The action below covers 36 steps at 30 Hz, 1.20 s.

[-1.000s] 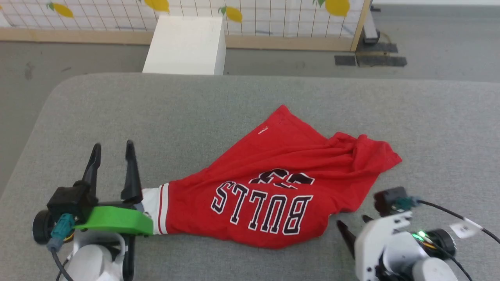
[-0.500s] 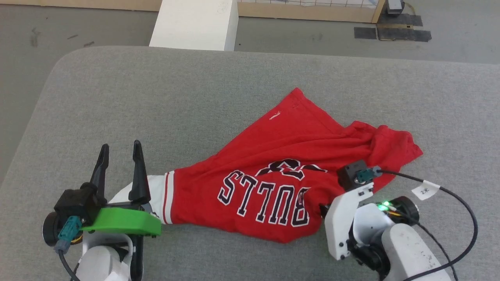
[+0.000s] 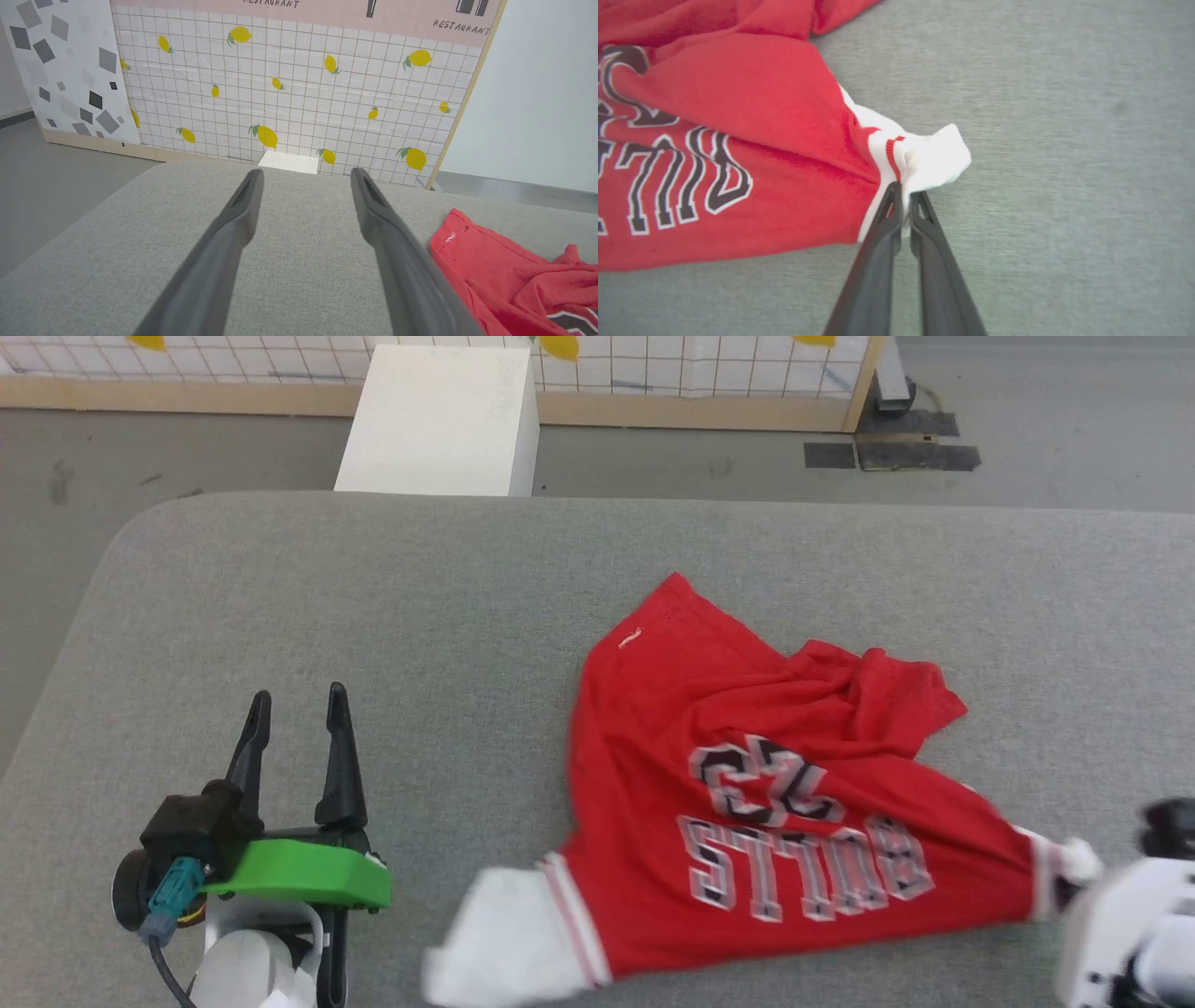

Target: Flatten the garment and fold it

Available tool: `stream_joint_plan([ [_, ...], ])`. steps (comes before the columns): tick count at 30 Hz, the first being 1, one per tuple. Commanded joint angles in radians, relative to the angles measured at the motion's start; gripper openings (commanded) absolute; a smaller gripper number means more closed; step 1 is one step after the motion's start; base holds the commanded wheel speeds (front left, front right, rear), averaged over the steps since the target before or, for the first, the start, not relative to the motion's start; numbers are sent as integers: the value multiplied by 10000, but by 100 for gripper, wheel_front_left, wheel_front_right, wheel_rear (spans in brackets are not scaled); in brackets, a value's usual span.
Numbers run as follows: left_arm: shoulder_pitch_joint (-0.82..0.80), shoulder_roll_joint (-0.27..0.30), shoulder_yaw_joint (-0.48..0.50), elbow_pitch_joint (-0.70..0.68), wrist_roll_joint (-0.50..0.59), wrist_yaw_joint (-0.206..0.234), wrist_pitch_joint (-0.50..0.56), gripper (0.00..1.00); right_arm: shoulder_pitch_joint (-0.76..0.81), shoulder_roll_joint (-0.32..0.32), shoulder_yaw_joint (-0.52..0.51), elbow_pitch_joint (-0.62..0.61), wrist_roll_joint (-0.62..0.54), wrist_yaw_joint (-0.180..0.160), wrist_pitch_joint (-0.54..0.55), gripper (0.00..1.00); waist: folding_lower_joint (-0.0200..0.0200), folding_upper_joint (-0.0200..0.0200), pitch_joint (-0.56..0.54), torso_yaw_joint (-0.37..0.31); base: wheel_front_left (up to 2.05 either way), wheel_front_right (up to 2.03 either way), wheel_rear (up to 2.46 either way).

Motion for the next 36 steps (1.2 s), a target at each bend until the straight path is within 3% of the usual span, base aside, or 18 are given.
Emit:
stream_joint_plan([
  [1,62,-75,52,38,48,-61,-75,100,219,114,-420,-234,-268,-15,197,0,0,0,-41,-69,0,0,0],
  [5,126,-125,120,138,66,-133,-76,100,348,449,-1371,-583,-404,-15,292,0,0,0,-90,-209,0,0,0],
  [6,135,-136,124,180,69,-156,-76,100,325,507,-1506,-627,-404,-15,179,15,0,0,-94,-237,0,0,0],
  [7,133,-146,115,224,67,-175,-76,100,310,542,-1593,-633,-352,-15,101,94,0,0,-95,-260,0,0,0],
  [8,118,-158,90,283,62,-202,-76,100,281,571,-1689,-682,-313,-15,-105,100,0,0,-109,-288,0,0,0],
  [13,-206,-227,-143,683,-320,-318,-14,100,-100,605,-2365,-774,408,-15,-1637,100,0,0,-124,-474,0,0,0],
  [17,-1081,-277,-729,989,-817,-438,836,100,-240,608,-2696,-621,442,-15,-2422,100,0,0,-104,-659,0,0,0],
  [24,-2947,-319,-2222,2294,-1539,-254,5157,100,-341,609,-2589,-491,368,-15,-2639,100,0,0,87,-1017,0,0,0],
  [28,-3881,-323,-3162,3281,-1331,-124,7475,100,-400,610,-2441,-408,444,-15,-2707,100,0,0,332,-1203,0,0,0],
  [31,-4371,-326,-3648,3870,-1359,-212,8541,100,-484,610,-2328,-341,498,-15,-2788,100,0,0,541,-1378,0,0,0],
  [36,-4765,-328,-4260,4719,-1231,-318,9066,100,-628,610,-2142,-173,553,-15,-2963,100,0,0,895,-1685,0,0,0],
])
